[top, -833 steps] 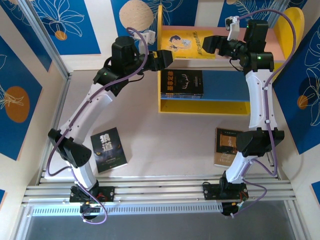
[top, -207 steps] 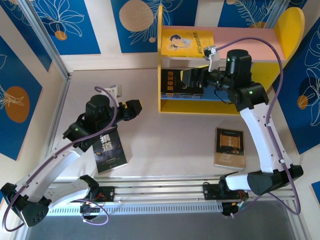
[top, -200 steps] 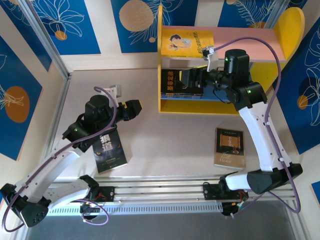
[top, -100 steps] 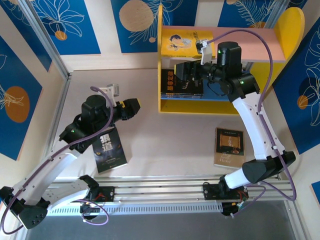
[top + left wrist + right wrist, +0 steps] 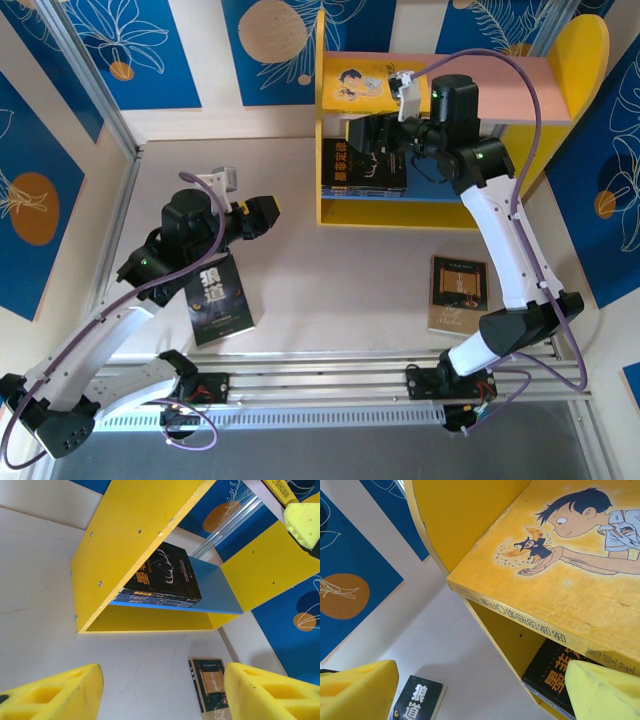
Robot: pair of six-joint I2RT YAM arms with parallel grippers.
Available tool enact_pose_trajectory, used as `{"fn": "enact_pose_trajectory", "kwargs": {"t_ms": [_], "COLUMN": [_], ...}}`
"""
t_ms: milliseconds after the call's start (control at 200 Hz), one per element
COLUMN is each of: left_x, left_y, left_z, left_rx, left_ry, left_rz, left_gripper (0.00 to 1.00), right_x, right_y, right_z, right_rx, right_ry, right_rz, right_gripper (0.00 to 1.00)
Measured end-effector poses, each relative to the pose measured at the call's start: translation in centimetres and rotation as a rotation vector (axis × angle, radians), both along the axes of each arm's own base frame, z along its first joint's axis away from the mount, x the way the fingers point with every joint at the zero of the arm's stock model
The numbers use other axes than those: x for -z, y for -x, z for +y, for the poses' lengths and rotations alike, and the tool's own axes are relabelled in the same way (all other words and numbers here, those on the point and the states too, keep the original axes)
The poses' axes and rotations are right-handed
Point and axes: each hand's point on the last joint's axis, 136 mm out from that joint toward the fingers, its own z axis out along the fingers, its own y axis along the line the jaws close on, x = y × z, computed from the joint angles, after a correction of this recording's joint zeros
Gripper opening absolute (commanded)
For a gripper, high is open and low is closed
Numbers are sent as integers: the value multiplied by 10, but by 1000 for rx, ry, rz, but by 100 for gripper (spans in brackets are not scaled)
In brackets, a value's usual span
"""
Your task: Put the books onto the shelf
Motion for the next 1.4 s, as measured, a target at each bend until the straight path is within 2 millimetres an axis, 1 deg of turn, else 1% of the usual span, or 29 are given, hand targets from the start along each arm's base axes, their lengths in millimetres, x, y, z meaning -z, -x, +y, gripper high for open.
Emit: {"fn": "enact_pose_trajectory", "kwargs": {"t_ms": [250, 1401], "left_x": [0, -1], "left_y": [0, 1], "left_z": [0, 2], "left_rx": [0, -4], "left_ry": [-1, -3], "left_rz": [1, -3], "left_gripper": [66, 66], "right_x": [-5, -3], "right_y": [-3, -8], "right_z": [1, 3], "right_rx": [0, -6], "right_ry": [-2, 8], "right_rz": [-6, 7], "right_gripper": [87, 87]}}
